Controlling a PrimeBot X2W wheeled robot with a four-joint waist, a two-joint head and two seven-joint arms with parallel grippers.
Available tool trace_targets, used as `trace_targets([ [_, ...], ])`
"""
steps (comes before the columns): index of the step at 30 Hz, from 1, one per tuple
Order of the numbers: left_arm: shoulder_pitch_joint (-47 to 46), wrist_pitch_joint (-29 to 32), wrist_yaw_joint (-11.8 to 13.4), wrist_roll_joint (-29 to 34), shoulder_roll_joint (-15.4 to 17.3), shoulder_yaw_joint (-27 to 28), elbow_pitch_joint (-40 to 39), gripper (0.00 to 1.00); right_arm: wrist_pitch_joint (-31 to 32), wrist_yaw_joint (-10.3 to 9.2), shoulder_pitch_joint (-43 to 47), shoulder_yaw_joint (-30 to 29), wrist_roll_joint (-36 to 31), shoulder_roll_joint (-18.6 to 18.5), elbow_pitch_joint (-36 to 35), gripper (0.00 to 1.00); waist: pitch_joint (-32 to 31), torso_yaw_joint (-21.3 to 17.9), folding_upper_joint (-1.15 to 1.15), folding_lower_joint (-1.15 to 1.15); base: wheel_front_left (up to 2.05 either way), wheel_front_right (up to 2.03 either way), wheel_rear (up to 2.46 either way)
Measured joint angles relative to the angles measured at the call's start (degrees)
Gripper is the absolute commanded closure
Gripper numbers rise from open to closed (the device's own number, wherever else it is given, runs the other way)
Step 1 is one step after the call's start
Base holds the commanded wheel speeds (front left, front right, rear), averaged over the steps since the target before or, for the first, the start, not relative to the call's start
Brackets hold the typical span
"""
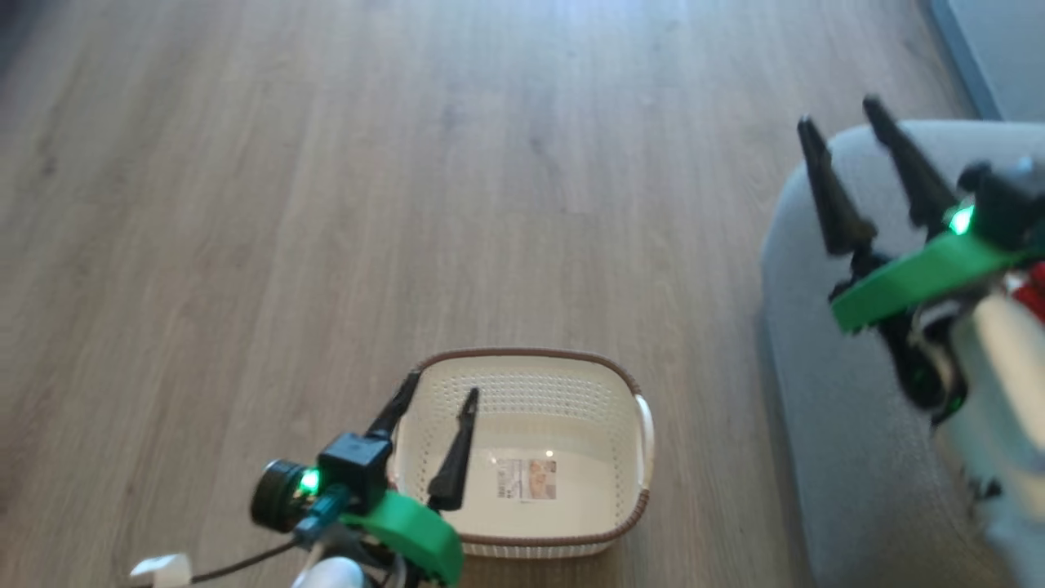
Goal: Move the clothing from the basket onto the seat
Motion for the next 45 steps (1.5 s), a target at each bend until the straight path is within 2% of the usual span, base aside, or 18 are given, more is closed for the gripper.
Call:
trace_targets([
  [3, 1.54, 0.00, 1.90, 0.20, 0.05, 2.72, -1.08, 0.00, 0.00, 0.00, 6.15, -2.04, -0.27, 2.55, -2.66, 0.00, -0.73, 2.03, 0.00, 0.00, 0.00, 0.00, 0.00],
  [9, 3.60, 0.00, 7.39, 1.08, 0.02, 6.68, -4.68, 0.00, 0.00, 0.00, 16.22, -4.41, -7.10, 7.34, -5.52, 0.00, -1.22, 4.95, 0.00, 0.00, 0.00, 0.00, 0.00],
  [15, 4.57, 0.00, 13.13, 1.25, 0.01, 10.01, -7.27, 0.00, 0.00, 0.00, 21.09, -6.20, -12.60, 10.93, -7.70, 0.00, -0.64, 5.53, 0.00, 0.00, 0.00, 0.00, 0.00],
  [16, 4.78, 0.00, 14.34, 0.23, -0.02, 10.50, -8.17, 0.00, 0.00, 0.00, 22.24, -7.30, -13.17, 11.77, -7.76, 0.00, -0.60, 5.51, 0.00, 0.00, 0.00, 0.00, 0.00],
  [18, 4.81, 0.00, 15.15, -1.54, -0.02, 11.77, -8.86, 0.00, 0.00, -0.02, 24.71, -10.77, -14.48, 14.40, -8.18, 0.00, -0.59, 5.43, 0.00, 0.00, 0.00, 0.00, 0.00],
  [22, 4.97, 0.00, 14.44, -1.56, -0.10, 11.78, -8.44, 0.00, 0.00, -0.01, 29.78, -13.90, -18.40, 18.20, -9.17, 0.00, -0.62, 5.11, 0.00, 0.00, 0.00, 0.00, 0.00],
  [25, 5.61, 0.00, 12.57, -1.46, -0.10, 11.65, -7.78, 0.00, 0.01, -0.01, 32.10, -16.02, -19.91, 19.64, -9.51, 0.00, -0.57, 4.59, 0.00, 0.00, 0.00, 0.00, 0.00],
  [28, 6.39, 0.00, 10.43, -1.56, -0.10, 11.60, -6.87, 0.00, 0.00, -0.01, 32.98, -17.16, -19.97, 19.74, -9.57, 0.00, -0.48, 4.10, 0.00, 0.00, 0.00, 0.00, 0.00],
  [34, 7.00, 0.00, 7.90, -1.63, -0.10, 11.67, -6.08, 0.00, 0.00, -0.01, 33.82, -20.25, -18.58, 20.08, -11.12, 0.00, -0.25, 3.43, 0.00, 0.00, 0.00, 0.00, 0.00],
  [36, 7.01, 0.00, 5.82, -1.64, -0.10, 11.67, -6.11, 0.00, 0.00, -0.01, 33.84, -20.49, -18.24, 20.11, -11.12, 0.00, -0.23, 3.09, 0.00, 0.00, 0.00, 0.00, 0.00],
  [41, 7.00, 0.00, 4.58, -1.13, -0.10, 11.96, -6.75, 0.00, 0.00, -0.01, 33.81, -21.35, -18.28, 20.18, -11.69, 0.00, 0.09, 2.66, 0.00, 0.00, 0.00, 0.00, 0.00],
  [45, 7.00, 0.00, 4.59, -1.07, -0.10, 12.09, -7.03, 0.00, 0.00, -0.01, 33.80, -21.85, -18.28, 20.18, -11.72, 0.00, 0.45, 2.81, 0.00, 0.00, 0.00, 0.00, 0.00],
])
